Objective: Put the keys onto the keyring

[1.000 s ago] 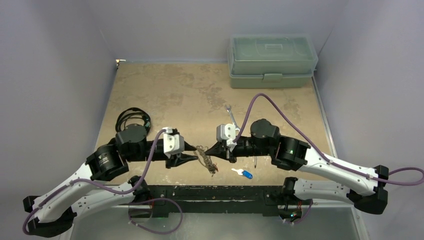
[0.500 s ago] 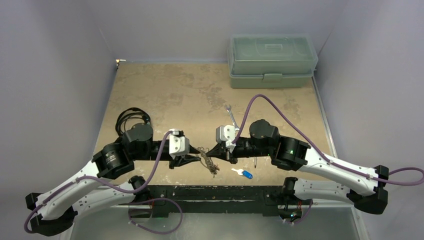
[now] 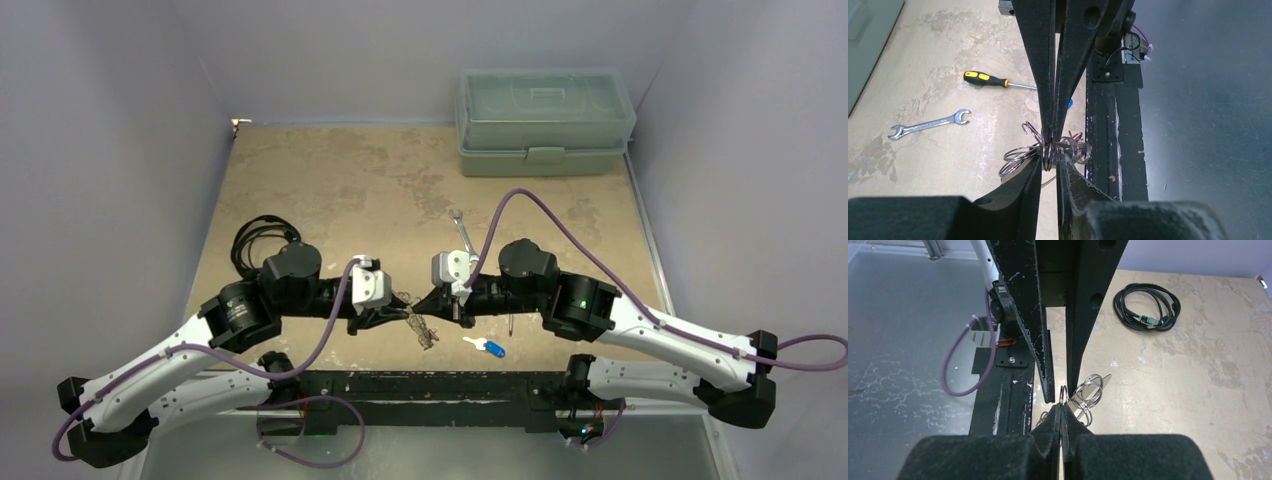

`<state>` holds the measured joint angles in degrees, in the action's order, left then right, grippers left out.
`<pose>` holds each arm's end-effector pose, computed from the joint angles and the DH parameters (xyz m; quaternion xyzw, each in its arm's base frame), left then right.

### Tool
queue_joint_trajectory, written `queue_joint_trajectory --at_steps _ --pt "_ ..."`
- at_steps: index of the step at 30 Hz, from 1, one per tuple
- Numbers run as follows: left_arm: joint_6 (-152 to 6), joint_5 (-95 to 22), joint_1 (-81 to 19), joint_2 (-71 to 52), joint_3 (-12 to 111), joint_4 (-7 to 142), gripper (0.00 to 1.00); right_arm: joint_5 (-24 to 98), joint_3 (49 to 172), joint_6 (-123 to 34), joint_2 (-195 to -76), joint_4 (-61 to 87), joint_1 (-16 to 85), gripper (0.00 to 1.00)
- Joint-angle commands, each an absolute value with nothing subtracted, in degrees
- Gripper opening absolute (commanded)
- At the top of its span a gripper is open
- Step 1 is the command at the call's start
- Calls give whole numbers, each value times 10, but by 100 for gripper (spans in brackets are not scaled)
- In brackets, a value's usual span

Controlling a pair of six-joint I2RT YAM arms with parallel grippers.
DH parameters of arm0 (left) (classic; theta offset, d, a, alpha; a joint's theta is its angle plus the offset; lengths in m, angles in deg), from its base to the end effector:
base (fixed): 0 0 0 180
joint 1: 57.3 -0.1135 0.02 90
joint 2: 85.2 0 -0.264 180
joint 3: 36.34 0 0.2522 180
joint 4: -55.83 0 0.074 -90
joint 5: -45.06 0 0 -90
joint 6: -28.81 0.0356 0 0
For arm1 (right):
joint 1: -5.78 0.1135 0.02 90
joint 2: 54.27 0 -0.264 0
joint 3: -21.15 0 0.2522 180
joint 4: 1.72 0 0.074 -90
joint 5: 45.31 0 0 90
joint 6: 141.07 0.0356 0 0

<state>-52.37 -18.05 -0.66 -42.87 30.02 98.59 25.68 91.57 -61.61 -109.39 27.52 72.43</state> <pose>0.0720 -0.1386 0.3600 0.5414 0.5917 -0.4024 0.4414 0.0753 0.2036 0.3707 -0.5641 0.5437 0.4006 0.4750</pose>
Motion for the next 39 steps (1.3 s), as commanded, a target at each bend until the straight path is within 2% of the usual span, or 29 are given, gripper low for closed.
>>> queue_joint_trajectory --at_steps 1,6,13,16,19,23,27,29,32,34,39 --pt "-513 -168 -9 -428 298 950 14 244 935 -620 -1083 249 727 0" --pt "-515 -162 -8 -419 299 946 0 244 934 -622 -1086 251 727 0" --pt "-527 -145 -9 -434 284 913 0 275 930 -620 -1082 243 727 1" --pt "-540 -147 -8 -460 265 880 0 295 915 -602 -1064 216 727 32" --pt "-546 -150 -9 -478 249 856 0 334 890 -579 -1024 183 727 53" --pt "-546 -142 -9 -504 228 821 0 369 838 -546 -956 117 726 72" --pt "-546 -128 -9 -535 199 762 0 307 803 -520 -932 80 726 82" --pt "-548 -117 -8 -551 183 730 0 273 797 -515 -944 77 726 83" --pt "-555 -105 -9 -565 173 705 0 238 792 -515 -974 71 726 80" --pt "-563 -93 -9 -564 171 685 0 211 790 -514 -994 50 726 71" --pt "-585 -88 -8 -556 165 653 0 186 805 -516 -1057 19 726 57"
